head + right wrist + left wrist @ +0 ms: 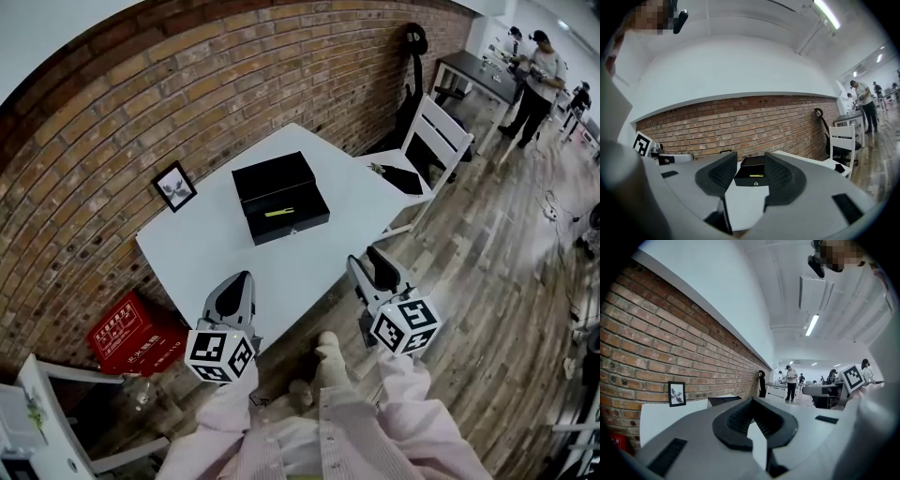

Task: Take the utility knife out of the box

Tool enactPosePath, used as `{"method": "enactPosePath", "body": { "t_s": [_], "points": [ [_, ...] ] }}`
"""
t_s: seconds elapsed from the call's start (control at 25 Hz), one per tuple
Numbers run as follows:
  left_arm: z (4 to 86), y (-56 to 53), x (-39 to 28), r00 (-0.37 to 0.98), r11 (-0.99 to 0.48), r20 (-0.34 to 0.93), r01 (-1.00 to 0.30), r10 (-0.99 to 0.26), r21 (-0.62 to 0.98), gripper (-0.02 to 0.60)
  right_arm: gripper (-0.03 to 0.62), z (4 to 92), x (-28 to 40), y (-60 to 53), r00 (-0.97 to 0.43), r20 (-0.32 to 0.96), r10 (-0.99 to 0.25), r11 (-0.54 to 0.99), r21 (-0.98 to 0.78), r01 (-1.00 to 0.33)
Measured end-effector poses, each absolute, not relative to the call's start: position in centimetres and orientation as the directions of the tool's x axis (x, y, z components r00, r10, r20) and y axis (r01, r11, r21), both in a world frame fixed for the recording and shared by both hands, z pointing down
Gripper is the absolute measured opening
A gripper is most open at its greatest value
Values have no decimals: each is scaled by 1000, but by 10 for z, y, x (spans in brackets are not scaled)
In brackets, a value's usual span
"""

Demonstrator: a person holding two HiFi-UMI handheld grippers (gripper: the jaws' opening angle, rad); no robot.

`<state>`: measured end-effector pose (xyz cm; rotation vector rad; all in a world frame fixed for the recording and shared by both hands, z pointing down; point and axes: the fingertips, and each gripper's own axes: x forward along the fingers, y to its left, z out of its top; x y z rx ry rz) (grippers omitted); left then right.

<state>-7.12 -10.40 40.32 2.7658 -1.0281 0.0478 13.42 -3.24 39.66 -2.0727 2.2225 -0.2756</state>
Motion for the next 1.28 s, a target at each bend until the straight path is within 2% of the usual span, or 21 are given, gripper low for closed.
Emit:
{"method": "enactPosePath", "body": {
  "t_s": [0.4,1.28],
  "points": [
    [425,-171,-42,720,-690,137,-692,-680,213,-8,163,416,164,-113,-144,106,-984,120,-201,-972],
    [475,-274,-1,566,-491,274,-819,-777,298,-8,163,470,173,-272,-461,281,-842,417,-203,-886]
  ]
}}
